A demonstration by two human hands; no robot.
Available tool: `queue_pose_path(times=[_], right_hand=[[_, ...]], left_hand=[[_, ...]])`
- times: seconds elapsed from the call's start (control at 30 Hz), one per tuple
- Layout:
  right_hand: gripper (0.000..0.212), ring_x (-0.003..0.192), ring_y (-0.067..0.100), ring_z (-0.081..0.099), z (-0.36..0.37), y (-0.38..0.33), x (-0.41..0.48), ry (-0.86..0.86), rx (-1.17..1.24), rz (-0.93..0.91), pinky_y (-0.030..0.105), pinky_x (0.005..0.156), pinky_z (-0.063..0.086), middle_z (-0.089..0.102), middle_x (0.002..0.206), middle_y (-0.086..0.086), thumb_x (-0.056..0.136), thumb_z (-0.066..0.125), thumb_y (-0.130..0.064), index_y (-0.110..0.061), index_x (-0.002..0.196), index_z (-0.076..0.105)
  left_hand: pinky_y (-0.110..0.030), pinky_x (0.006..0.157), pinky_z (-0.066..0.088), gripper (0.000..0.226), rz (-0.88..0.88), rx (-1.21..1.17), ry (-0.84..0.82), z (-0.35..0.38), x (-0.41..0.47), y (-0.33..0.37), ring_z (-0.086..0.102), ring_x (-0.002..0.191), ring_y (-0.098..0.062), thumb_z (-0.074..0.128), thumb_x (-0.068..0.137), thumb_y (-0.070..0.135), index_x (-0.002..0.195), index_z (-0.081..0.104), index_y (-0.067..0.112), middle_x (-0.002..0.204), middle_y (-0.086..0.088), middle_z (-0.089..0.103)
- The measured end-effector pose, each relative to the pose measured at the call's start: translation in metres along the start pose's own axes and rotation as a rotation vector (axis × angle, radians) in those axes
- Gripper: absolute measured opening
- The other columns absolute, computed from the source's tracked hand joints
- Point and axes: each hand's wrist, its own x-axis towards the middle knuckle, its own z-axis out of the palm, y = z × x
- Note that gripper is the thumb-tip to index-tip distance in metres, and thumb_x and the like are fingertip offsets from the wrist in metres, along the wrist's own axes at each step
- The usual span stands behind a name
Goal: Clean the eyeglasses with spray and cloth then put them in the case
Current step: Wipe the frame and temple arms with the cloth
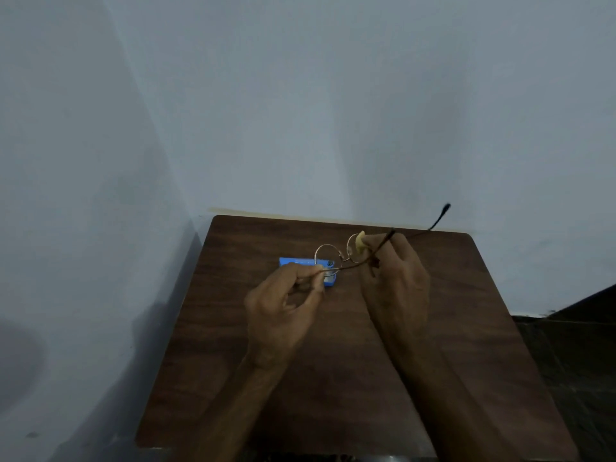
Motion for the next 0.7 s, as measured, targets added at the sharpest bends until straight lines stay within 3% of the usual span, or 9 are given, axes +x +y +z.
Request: queue_pose_path(times=[0.1, 0.2, 0.3, 0.4, 0.6, 0.7], right_hand=[[0.015, 0.088, 0.013, 0.062, 0.004, -0.006, -0.010, -0.034, 0.070, 0.005, 0.027, 0.067, 0.052, 0.066, 0.106, 0.000, 0.091, 0.072, -0.003, -0.012, 0.103, 0.070], [0.019, 0.088, 0.006, 0.060, 0.006, -0.007, -0.016, -0.081, 0.164, -0.011, 0.015, 0.071, 0.050, 0.065, 0.109, -0.002, 0.090, 0.075, -0.004, -0.012, 0.106, 0.070], [0.018, 0.088, 0.003, 0.060, 0.005, 0.001, -0.009, -0.042, 0.223, 0.095, 0.020, 0.072, 0.057, 0.065, 0.108, -0.003, 0.090, 0.077, -0.005, -0.014, 0.104, 0.070], [0.019, 0.089, 0.001, 0.063, 0.002, -0.003, -0.006, -0.019, 0.330, 0.137, 0.014, 0.077, 0.056, 0.066, 0.104, -0.006, 0.089, 0.078, -0.003, -0.014, 0.102, 0.070], [0.021, 0.094, 0.011, 0.069, 0.002, -0.025, -0.023, -0.040, 0.478, 0.045, 0.025, 0.075, 0.060, 0.068, 0.104, -0.004, 0.085, 0.081, 0.001, -0.011, 0.100, 0.073], [0.019, 0.092, 0.009, 0.069, 0.001, -0.032, -0.029, -0.049, 0.481, -0.038, 0.027, 0.074, 0.059, 0.068, 0.103, -0.003, 0.086, 0.079, 0.003, -0.010, 0.100, 0.075]], left_hand=[[-0.024, 0.080, 0.063, 0.017, -0.130, -0.075, 0.027, 0.004, -0.001, 0.004, 0.076, 0.090, -0.004, 0.086, 0.084, 0.004, 0.101, 0.079, 0.004, 0.096, 0.001, 0.080], [-0.020, 0.079, 0.062, 0.016, -0.271, -0.133, 0.078, 0.005, -0.001, 0.007, 0.076, 0.089, 0.003, 0.083, 0.086, 0.012, 0.102, 0.079, 0.010, 0.094, 0.008, 0.078], [-0.018, 0.078, 0.062, 0.021, -0.351, -0.155, 0.068, 0.007, -0.002, 0.009, 0.076, 0.091, 0.003, 0.082, 0.086, 0.018, 0.105, 0.079, 0.009, 0.095, 0.008, 0.079], [-0.019, 0.077, 0.063, 0.021, -0.396, -0.194, 0.079, 0.010, -0.002, 0.012, 0.077, 0.089, 0.000, 0.085, 0.085, 0.011, 0.104, 0.079, 0.007, 0.094, 0.005, 0.080], [-0.027, 0.078, 0.064, 0.016, -0.434, -0.279, 0.129, 0.017, 0.002, 0.015, 0.080, 0.085, -0.009, 0.084, 0.085, 0.002, 0.100, 0.079, 0.004, 0.091, 0.001, 0.081], [-0.024, 0.076, 0.063, 0.017, -0.417, -0.289, 0.135, 0.015, 0.003, 0.013, 0.079, 0.084, -0.008, 0.084, 0.084, -0.002, 0.099, 0.079, 0.003, 0.090, 0.001, 0.081]])
